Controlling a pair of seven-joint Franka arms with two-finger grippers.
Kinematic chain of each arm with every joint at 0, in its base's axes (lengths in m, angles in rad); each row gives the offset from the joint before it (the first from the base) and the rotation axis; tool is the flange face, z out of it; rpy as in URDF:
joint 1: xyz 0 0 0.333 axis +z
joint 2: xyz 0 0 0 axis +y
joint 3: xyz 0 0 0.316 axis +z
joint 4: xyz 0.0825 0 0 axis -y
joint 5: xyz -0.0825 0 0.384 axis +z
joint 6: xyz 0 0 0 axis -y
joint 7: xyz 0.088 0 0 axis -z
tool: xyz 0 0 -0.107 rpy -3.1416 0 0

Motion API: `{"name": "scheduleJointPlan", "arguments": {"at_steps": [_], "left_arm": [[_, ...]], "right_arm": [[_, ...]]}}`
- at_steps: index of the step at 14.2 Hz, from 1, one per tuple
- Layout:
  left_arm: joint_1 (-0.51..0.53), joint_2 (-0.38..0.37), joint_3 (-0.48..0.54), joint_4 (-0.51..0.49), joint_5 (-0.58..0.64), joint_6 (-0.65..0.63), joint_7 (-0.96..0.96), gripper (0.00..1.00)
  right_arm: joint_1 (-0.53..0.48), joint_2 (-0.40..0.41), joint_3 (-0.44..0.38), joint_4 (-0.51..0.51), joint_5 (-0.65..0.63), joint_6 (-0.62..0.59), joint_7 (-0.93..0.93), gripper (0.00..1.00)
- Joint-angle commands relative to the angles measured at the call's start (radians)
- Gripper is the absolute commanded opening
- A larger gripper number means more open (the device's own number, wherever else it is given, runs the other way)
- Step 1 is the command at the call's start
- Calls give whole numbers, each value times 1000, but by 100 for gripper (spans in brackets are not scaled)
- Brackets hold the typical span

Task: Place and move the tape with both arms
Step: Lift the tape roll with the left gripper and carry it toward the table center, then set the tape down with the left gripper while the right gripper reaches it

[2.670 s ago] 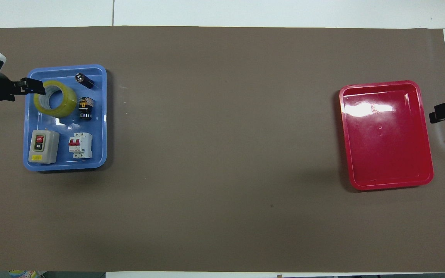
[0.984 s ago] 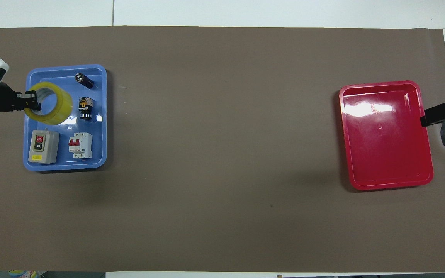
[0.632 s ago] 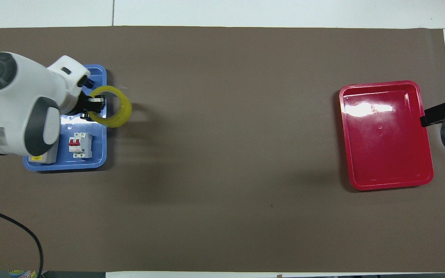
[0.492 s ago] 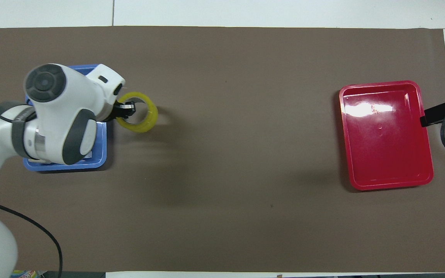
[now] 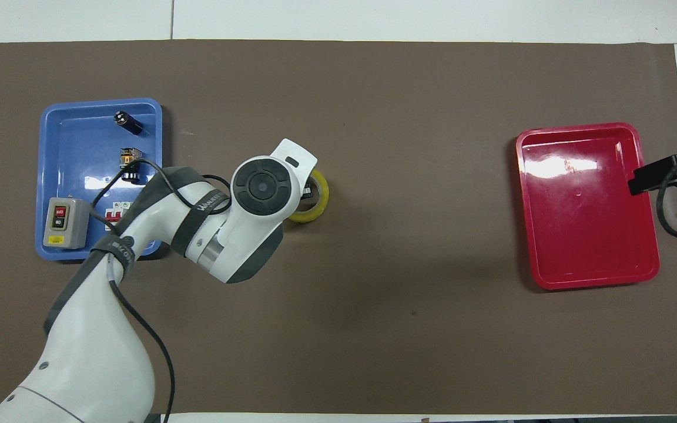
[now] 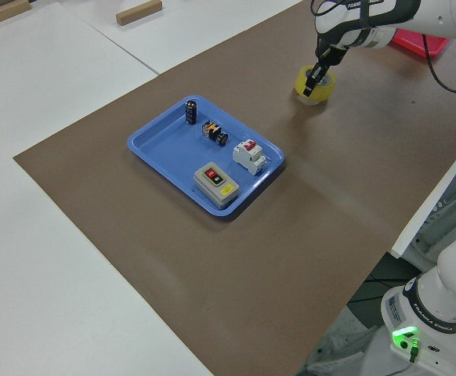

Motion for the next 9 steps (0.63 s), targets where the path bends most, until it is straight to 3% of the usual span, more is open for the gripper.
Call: {"name": "scheduleJointPlan", "arguments": {"at_steps": [1,4,5,6,7,9], "left_arm": [[-44,19,14,8,28,39,-27,0],[-46,18,11,3,28,60,-17,0],[-47,18,9,-3,28,62,-23,24],[-47,16,9,-3,27,59,-22,66],[-47,12,9,-4,27,56,-17,95],[-40,-30,9,-10,27,34,-16,100]], "right_arm": [[-5,-20,0,-24,18,4,-18,100],[-2,-20,2,-27,18,30,3,100],[4,-19,8,-30,21,38,25,100],[30,-14,11,-30,24,58,55,100],[73,-4,12,-30,24,90,109,100],[157,45,11,-20,30,154,218,100]]}}
